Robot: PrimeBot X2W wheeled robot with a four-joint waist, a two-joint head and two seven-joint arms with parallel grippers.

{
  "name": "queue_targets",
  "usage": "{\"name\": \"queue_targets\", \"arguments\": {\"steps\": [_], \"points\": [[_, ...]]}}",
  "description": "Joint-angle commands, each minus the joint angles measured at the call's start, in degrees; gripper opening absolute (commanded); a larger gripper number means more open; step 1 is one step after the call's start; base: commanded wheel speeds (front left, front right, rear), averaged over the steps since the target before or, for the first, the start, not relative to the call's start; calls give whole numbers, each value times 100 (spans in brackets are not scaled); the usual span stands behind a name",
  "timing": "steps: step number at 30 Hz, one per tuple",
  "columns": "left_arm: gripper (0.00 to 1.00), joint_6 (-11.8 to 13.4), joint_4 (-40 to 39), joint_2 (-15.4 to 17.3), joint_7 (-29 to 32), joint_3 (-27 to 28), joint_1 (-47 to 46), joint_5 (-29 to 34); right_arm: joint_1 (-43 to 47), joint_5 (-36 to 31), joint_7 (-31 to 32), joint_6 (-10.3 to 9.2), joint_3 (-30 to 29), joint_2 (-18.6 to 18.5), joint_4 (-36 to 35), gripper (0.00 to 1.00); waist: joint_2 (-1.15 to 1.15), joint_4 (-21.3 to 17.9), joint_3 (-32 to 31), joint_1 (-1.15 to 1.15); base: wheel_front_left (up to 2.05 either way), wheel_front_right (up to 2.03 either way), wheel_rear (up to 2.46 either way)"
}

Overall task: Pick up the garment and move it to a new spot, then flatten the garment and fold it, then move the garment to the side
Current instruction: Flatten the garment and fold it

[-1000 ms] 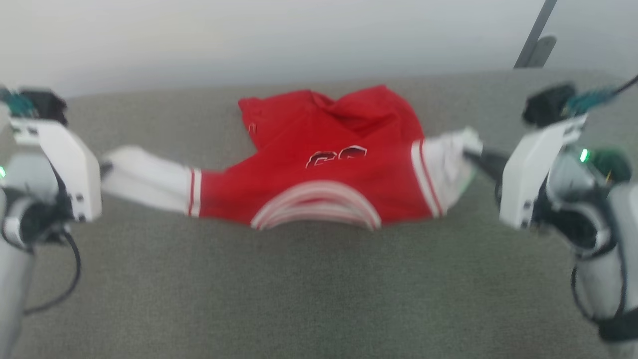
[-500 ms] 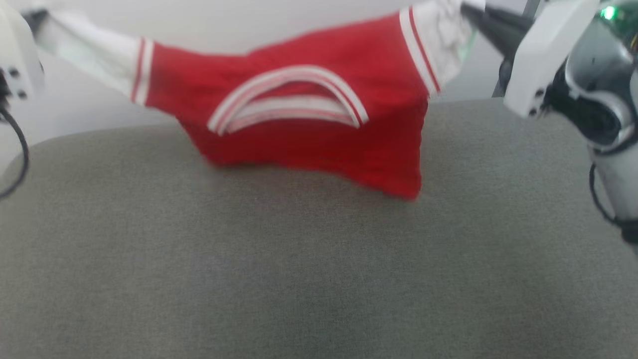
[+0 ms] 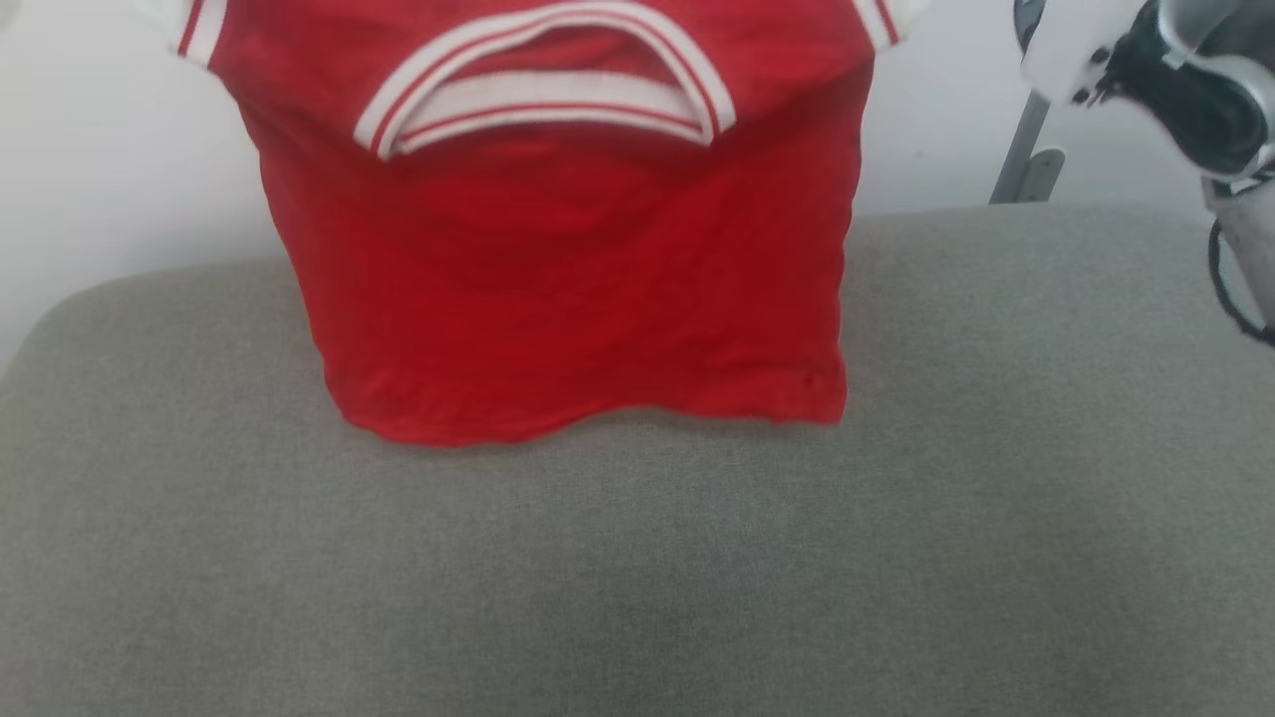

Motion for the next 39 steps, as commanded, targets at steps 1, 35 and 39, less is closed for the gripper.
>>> {"name": "queue_targets", "arguments": {"steps": [1, 35, 39], "points": [[0, -14, 61, -21, -61, -16, -102, 23, -112, -6, -116, 1, 35, -24, 109, 0, 0, 12, 47, 0, 0, 0, 0], [0, -232, 2791, -762, -3628, -1060, -1797, -18, -1812, -2098, -3335, 0, 369, 784, 3291, 0, 0, 528, 2699, 0, 0, 0, 0], [0, -233, 2802, -714, -3091, -1295, -1296, -405, -1331, -1757, -3063, 1, 651, 713, 3113, 0, 0, 543, 2519, 0, 0, 0, 0]]}}
